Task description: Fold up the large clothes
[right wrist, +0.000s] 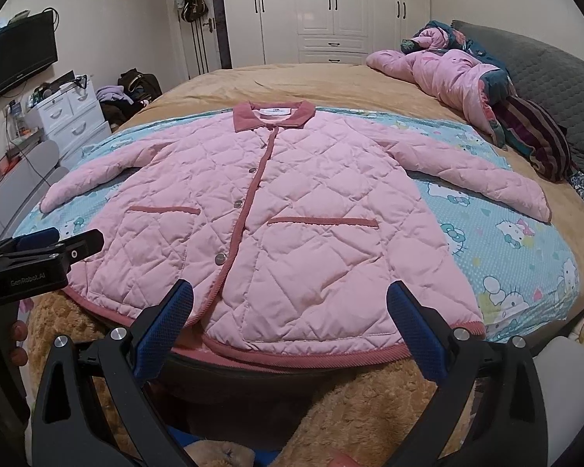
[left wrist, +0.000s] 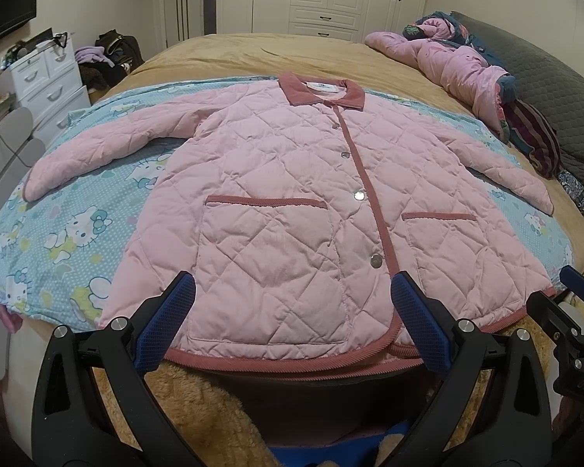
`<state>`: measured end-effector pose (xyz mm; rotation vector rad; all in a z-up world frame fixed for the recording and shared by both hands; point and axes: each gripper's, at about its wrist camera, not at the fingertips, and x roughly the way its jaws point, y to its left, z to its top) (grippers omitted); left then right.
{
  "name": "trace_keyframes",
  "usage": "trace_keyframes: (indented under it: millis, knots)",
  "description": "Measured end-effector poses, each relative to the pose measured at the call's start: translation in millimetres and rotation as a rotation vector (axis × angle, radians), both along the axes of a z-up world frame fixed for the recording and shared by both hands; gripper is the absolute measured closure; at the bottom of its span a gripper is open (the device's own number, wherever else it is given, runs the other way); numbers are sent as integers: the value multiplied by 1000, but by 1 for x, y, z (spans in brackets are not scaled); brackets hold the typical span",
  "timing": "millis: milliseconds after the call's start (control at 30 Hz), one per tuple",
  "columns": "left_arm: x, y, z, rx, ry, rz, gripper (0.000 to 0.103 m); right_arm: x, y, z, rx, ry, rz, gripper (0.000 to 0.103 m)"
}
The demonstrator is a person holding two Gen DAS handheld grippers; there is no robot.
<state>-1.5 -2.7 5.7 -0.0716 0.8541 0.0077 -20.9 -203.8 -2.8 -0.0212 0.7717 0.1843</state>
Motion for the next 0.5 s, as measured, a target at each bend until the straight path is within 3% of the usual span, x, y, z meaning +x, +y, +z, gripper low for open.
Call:
trace_keyframes:
  millis: [500]
  knots:
    - [0, -1, 0, 3, -4, 0, 9, 0, 1, -1, -1, -1, -1, 4]
